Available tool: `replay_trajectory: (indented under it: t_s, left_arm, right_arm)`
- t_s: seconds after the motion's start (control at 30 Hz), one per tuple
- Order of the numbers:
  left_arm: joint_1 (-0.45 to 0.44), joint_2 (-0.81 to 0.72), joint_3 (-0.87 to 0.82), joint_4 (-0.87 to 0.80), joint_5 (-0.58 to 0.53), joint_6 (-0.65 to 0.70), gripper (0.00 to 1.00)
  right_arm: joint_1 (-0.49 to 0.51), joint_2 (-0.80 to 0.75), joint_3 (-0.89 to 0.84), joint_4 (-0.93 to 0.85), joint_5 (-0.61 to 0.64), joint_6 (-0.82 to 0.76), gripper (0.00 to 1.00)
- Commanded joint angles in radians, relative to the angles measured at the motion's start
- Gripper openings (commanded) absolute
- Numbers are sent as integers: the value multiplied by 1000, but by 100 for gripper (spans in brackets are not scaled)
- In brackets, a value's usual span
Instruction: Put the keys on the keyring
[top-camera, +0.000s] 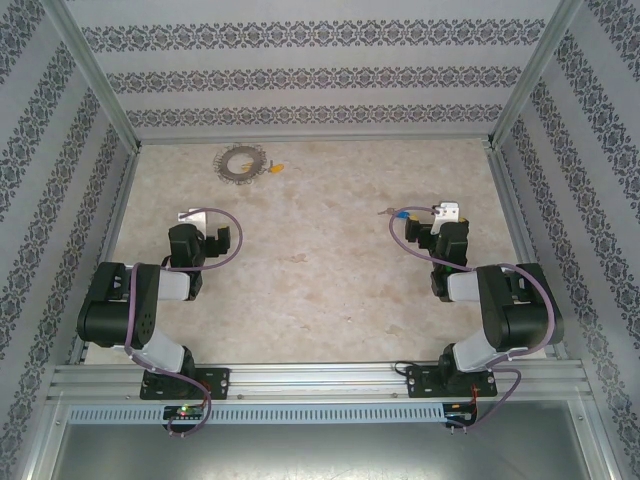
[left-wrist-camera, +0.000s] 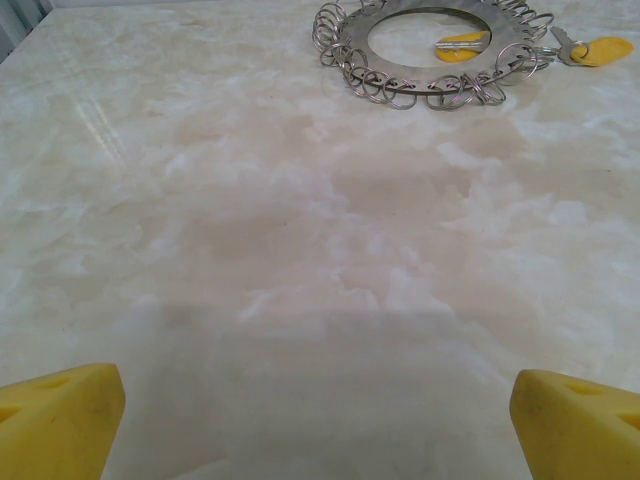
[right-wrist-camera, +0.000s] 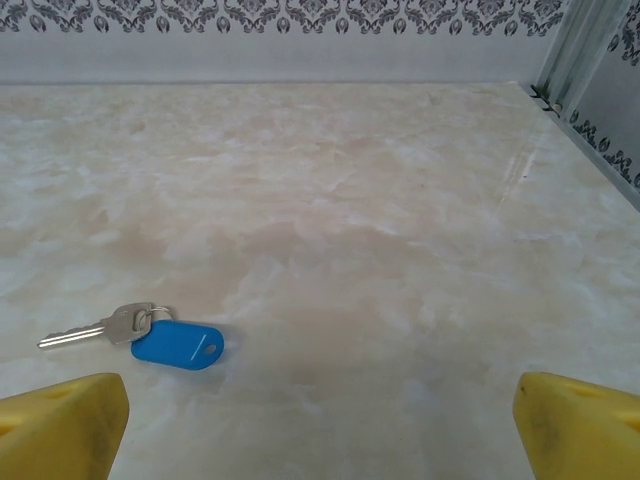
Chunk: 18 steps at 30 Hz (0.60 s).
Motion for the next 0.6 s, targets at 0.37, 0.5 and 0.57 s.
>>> replay_trajectory:
  t_s: [0.37, 0.5, 0.57]
  left_arm:
    - [-12, -7, 7, 44, -8, -13, 99]
    - [-31, -93, 49, -94, -31, 7, 100]
    - [-72, -200, 155, -389, -154, -57, 99]
  right_arm:
    - [-30, -18, 10, 8, -66, 27, 98]
    - [-36, -70, 18, -45, -25, 44, 98]
    - [-34, -169, 31, -152, 14, 56, 98]
